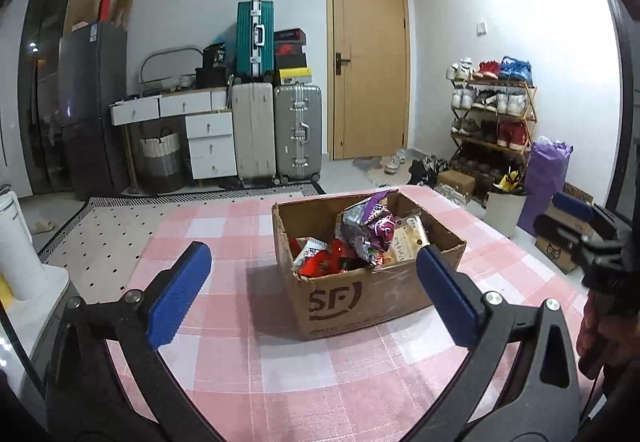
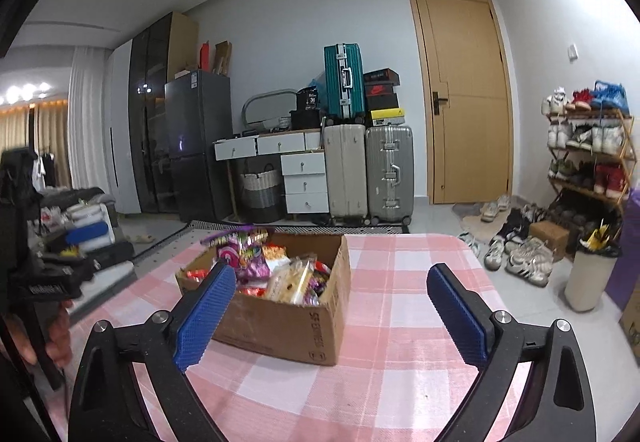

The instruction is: Organize snacks

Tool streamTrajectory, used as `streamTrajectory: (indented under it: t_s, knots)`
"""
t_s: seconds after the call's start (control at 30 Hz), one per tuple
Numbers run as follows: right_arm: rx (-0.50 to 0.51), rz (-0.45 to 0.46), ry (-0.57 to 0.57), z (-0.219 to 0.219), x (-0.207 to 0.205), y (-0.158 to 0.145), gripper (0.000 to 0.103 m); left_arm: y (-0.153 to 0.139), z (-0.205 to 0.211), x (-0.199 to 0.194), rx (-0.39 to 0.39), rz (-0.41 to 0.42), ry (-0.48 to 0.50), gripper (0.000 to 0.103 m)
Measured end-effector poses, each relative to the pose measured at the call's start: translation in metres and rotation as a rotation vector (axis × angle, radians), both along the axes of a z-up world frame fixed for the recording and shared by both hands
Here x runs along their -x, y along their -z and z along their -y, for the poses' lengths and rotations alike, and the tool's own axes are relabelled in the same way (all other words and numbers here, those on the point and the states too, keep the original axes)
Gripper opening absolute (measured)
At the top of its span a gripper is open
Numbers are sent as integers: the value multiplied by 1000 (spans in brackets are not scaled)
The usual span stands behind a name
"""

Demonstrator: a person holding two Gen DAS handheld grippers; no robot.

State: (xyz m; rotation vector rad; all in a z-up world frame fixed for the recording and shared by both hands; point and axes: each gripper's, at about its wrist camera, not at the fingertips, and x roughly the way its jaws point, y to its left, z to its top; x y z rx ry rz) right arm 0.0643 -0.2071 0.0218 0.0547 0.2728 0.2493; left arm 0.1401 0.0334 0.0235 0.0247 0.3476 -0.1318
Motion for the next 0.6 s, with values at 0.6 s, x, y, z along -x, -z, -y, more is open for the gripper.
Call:
streamTrajectory:
  t_s: [0.6]
  knots:
    - [30, 6, 69, 6, 8, 50, 98, 81, -26, -14, -13, 27, -134, 103]
